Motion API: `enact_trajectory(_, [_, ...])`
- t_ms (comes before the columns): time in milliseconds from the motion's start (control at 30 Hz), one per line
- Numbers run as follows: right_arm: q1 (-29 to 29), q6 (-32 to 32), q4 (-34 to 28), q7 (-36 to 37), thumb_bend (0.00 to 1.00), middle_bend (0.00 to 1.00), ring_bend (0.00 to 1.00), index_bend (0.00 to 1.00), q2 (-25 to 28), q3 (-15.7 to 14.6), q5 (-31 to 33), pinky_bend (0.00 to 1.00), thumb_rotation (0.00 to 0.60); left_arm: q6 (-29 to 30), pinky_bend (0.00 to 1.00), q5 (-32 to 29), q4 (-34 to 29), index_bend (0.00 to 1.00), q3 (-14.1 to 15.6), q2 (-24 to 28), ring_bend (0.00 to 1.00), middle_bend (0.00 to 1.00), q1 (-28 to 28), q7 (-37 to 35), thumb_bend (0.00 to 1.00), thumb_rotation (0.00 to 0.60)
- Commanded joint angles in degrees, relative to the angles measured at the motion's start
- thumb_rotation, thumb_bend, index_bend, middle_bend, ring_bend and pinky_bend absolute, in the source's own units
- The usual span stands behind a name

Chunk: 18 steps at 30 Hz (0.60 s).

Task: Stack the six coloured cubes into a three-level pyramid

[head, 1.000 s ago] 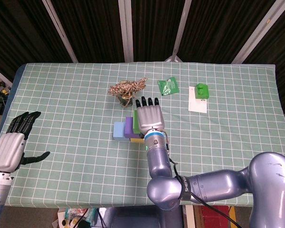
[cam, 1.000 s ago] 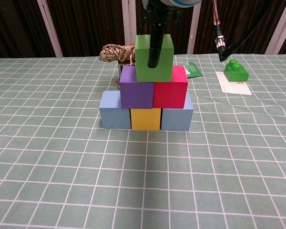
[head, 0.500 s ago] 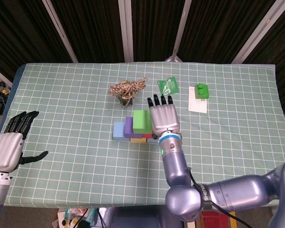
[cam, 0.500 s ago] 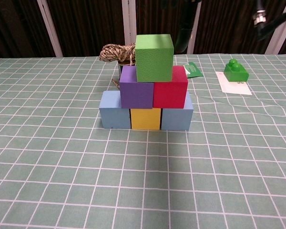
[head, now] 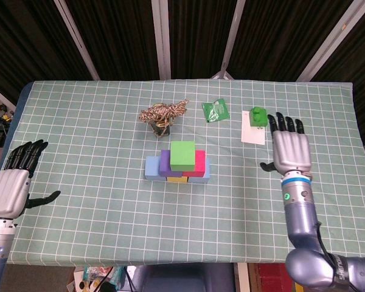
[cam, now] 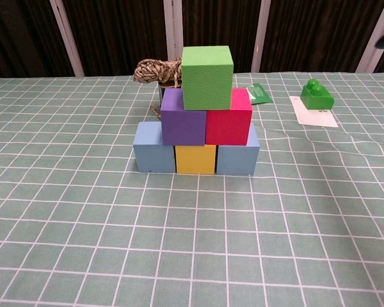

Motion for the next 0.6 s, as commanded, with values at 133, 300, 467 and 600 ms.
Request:
enact_trajectory(133, [-20.11, -5.71, 4.87, 22.96, 0.18, 0.0, 0.0, 0.0, 3.53, -13.72, -25.73, 0.0, 0.6, 1.69, 0.0, 1.09, 8.53, 0.0, 1.32, -4.93, 0.0, 0.02, 1.39, -2.39, 0.14, 0.6])
enact_trajectory(300, [-27.77, -4.29, 10.71, 31.77, 0.18, 0.0, 0.0, 0.0, 0.84, -19.8, -38.32, 0.0, 0.6, 5.06, 0.0, 3.25, 15.5, 0.0, 2.98, -6.95, 0.0, 0.0, 4.33, -6.77, 0.14, 0.6])
enact_trajectory(467, [-32.55, -1.94, 17.39, 37.6, 0.18, 0.0, 0.0, 0.0, -2.37, -22.63, -45.83, 0.0, 0.6, 8.21, 0.0, 5.22, 22.08, 0.0, 4.11, -8.58, 0.0, 0.0, 6.8, -9.72, 0.13, 0.6])
enact_trajectory(600, [-35.04, -0.59, 22.09, 40.51, 0.18, 0.0, 0.0, 0.0, -4.4, -23.89, -50.02, 0.0, 0.6, 7.68, 0.0, 2.92, 25.29, 0.0, 3.72, -9.72, 0.0, 0.0, 7.78, -12.78, 0.13, 0.6])
